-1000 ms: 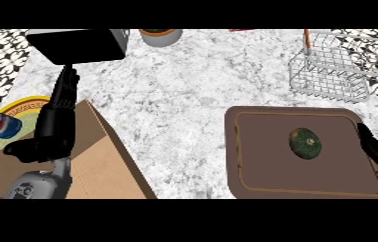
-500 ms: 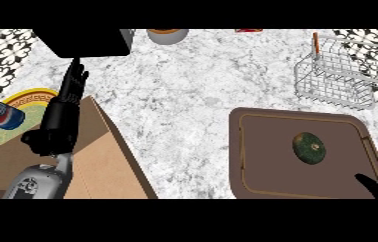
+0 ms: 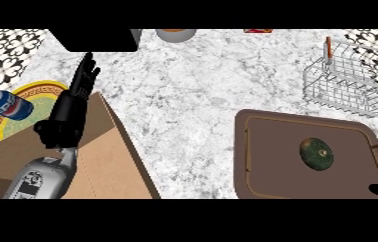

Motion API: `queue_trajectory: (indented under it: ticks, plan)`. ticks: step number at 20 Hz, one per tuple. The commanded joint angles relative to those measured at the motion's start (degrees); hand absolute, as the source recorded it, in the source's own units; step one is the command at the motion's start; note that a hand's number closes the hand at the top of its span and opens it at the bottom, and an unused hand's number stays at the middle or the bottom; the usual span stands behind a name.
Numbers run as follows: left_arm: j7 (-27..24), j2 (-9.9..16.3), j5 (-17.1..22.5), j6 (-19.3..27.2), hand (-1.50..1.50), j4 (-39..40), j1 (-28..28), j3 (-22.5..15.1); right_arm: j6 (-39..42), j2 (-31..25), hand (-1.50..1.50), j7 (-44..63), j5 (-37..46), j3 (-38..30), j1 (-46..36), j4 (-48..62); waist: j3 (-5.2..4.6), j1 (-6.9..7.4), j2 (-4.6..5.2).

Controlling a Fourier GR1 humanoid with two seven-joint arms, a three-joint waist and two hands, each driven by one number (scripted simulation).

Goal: Pick the squash from the tray and place it in the tiered basket

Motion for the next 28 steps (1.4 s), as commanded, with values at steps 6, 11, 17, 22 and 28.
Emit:
queue_trajectory:
  ticks: [6,11,17,22,28]
  plan:
    - [3.4,5.4,-0.8,-3.4,0.0,6.5,2.7,2.5,3.7,-5.9,-1.5,22.6,-2.0,3.5,-6.5,-4.2,-0.67,1.55,2.03]
    - [4.1,4.8,-2.2,-3.3,0.0,5.4,2.4,1.8,4.8,-6.6,-1.5,28.2,-1.0,7.0,-9.8,-2.2,-0.57,1.87,2.0]
    - [3.0,4.8,-1.4,-4.8,0.0,5.1,4.8,2.7,3.8,-4.7,-1.5,29.3,1.2,10.6,-10.8,-2.5,-0.58,1.27,1.77]
    - [3.7,4.4,-2.3,-4.5,0.0,6.5,3.0,3.4,4.4,-4.4,-1.5,29.8,4.5,14.0,-12.9,-2.1,-0.59,0.88,1.88]
    - [1.5,4.0,-2.5,-4.5,0.0,6.0,6.0,3.6,4.3,-4.5,-1.5,33.3,9.5,16.9,-13.6,-3.0,-0.7,0.5,1.73]
